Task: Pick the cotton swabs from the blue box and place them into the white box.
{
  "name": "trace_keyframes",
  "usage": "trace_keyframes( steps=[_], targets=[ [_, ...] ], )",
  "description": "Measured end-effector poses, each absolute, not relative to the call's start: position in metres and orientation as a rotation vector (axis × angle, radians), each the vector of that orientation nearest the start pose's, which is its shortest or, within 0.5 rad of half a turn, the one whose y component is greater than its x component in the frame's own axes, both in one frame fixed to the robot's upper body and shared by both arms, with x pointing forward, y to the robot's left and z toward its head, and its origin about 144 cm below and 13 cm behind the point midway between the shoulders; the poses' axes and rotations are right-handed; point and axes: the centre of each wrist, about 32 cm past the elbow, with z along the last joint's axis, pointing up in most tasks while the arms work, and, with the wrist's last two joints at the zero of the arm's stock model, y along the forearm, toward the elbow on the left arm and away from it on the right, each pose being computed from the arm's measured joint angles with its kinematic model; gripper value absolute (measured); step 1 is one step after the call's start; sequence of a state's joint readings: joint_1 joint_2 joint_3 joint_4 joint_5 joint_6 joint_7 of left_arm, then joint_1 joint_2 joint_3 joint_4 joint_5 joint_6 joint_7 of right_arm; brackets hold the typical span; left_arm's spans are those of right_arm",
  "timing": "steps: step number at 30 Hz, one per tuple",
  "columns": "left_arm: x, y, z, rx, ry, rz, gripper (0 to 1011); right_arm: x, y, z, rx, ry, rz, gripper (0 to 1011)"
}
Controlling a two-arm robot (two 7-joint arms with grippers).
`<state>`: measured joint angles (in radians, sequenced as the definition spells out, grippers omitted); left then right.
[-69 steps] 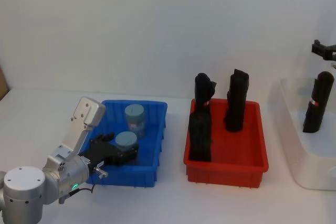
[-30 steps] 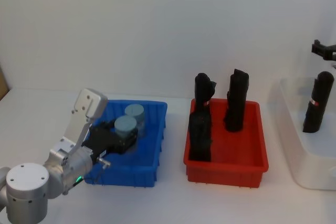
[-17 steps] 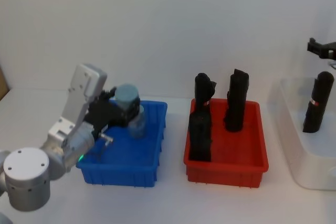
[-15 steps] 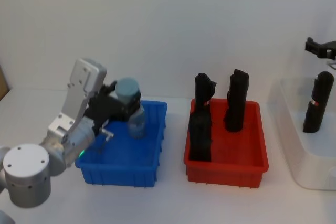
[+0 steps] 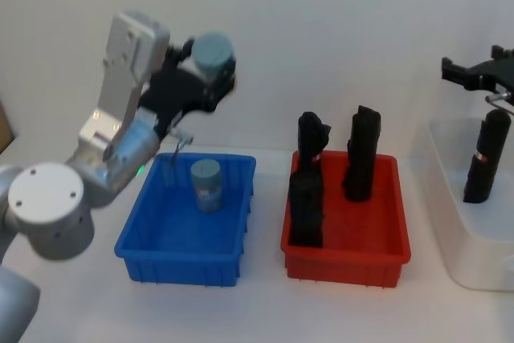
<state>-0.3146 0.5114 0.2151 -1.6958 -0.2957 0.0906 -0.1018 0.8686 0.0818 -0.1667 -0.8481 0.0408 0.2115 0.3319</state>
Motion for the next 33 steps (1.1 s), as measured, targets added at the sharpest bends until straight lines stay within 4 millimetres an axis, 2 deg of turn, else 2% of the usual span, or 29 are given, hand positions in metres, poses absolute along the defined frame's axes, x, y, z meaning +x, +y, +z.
trace_keyframes(
  steps=[3,9,15,23,33],
  targets=[
    [0.52,0.29,1.302,-0.009,-0.409,1.238,669,0.672,-0.23,1.294,-0.172,-0.024,-1.143,1002],
    [0.537,0.275,1.333,-0.089,-0.5,1.186,669,0.667,-0.231,1.297,-0.183,-0.03,-1.065,1002],
    [0.549,0.263,1.352,-0.13,-0.55,1.145,669,0.662,-0.233,1.298,-0.202,-0.048,-0.966,1002],
    [0.554,0.254,1.359,-0.14,-0.565,1.12,669,0.655,-0.233,1.294,-0.227,-0.116,-0.837,1002],
    [0.555,0.246,1.355,-0.101,-0.532,1.108,669,0.651,-0.228,1.281,-0.242,-0.253,-0.717,1001]
  ],
)
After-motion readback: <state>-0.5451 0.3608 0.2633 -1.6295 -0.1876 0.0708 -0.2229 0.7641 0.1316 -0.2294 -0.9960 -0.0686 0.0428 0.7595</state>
